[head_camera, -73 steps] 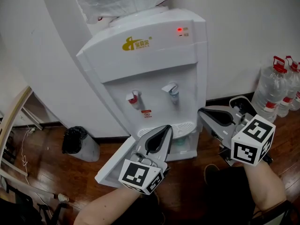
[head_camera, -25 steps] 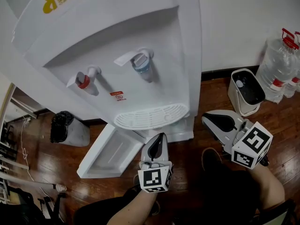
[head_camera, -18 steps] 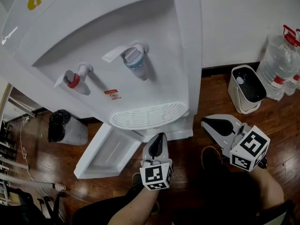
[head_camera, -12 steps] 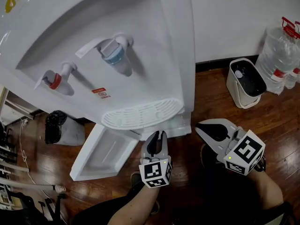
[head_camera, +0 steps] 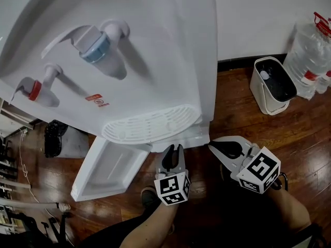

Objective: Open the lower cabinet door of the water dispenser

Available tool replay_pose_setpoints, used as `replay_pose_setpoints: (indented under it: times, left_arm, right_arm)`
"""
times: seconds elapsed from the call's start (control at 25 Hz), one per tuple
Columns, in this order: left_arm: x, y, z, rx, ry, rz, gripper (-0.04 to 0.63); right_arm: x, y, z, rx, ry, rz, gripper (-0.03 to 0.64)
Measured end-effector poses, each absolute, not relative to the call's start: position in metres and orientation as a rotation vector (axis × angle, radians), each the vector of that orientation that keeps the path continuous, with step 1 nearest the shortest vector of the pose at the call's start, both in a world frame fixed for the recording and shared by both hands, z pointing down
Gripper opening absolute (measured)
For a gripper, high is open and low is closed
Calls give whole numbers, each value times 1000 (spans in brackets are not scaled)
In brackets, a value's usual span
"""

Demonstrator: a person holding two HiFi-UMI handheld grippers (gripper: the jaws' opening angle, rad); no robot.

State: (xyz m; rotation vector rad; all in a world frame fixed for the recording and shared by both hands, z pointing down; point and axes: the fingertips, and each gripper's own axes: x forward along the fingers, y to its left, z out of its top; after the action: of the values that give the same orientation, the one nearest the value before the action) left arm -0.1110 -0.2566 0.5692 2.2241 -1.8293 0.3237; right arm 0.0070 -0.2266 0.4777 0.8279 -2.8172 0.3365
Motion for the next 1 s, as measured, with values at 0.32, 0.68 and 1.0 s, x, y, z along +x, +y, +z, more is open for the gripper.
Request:
replay_pose_setpoints:
  times: [0.32,0.68,1.0]
  left_arm:
    - [-104,-278,593,2224,-1782,393,200]
    - [-98,-293,613,2219,-1766,439,246]
    - [-95,-303,629,2204,-1750,480,308]
  right_arm:
    - [8,-234,489,836,-2803,305,4]
    - [6,-240,543,852,-2731,362,5]
    - [13,-258,550,967,-2726,392,3]
